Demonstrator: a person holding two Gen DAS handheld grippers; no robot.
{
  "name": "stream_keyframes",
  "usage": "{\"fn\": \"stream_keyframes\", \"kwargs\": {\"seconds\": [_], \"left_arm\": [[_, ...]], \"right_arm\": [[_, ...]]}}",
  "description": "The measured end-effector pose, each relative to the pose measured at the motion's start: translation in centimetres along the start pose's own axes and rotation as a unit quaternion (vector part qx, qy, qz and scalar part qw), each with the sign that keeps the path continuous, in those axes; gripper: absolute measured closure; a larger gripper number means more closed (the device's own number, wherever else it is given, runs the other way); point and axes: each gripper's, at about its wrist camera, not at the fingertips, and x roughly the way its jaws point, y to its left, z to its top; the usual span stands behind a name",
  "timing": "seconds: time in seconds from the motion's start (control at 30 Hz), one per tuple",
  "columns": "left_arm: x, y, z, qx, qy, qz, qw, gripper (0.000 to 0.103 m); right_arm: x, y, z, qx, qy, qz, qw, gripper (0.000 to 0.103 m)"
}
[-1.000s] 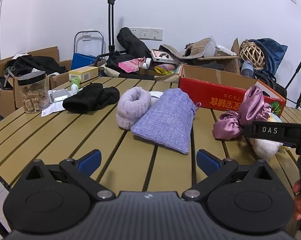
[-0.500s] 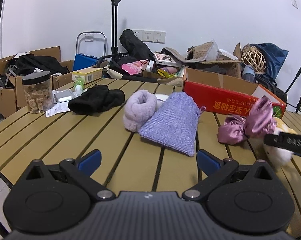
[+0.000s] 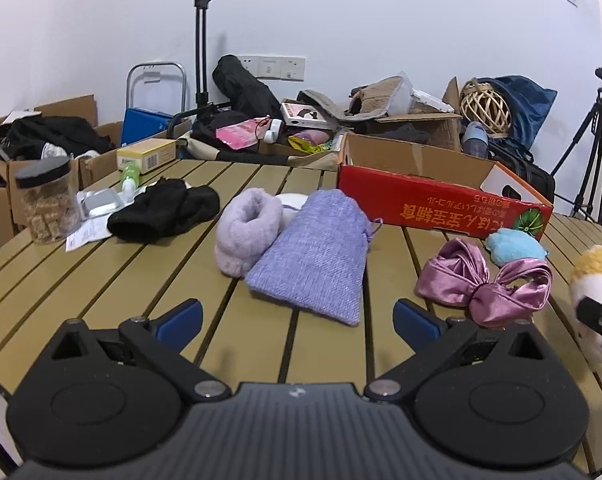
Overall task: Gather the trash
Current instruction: 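Grasp the white plush sheep with the right gripper, then grasp the purple cloth pouch with the left gripper while the right gripper holds the sheep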
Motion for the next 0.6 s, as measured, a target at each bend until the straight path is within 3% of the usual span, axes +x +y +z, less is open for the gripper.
{"fn": "stream_keyframes", "kwargs": {"seconds": [0.3,0.4,0.6], "left_arm": [[2.9,-1.8,1.6,0.055,0.022,0.007,0.9982,0.0],[4.9,-2.0,2.0,0.058,0.05,0.007,0.9971,0.0],[7.8,-2.7,2.8,0.062,0.067,0.006,0.9958,0.0]], "right_arm": [[-0.3,-3.7,0.9,0.015,-0.014,-0.027,0.999,0.048],[0.2,-4.5,1.1,0.026,-0.015,-0.033,0.999,0.048],[0.7,-4.8,0.9,0.029,-0.017,-0.036,0.999,0.048]]}}
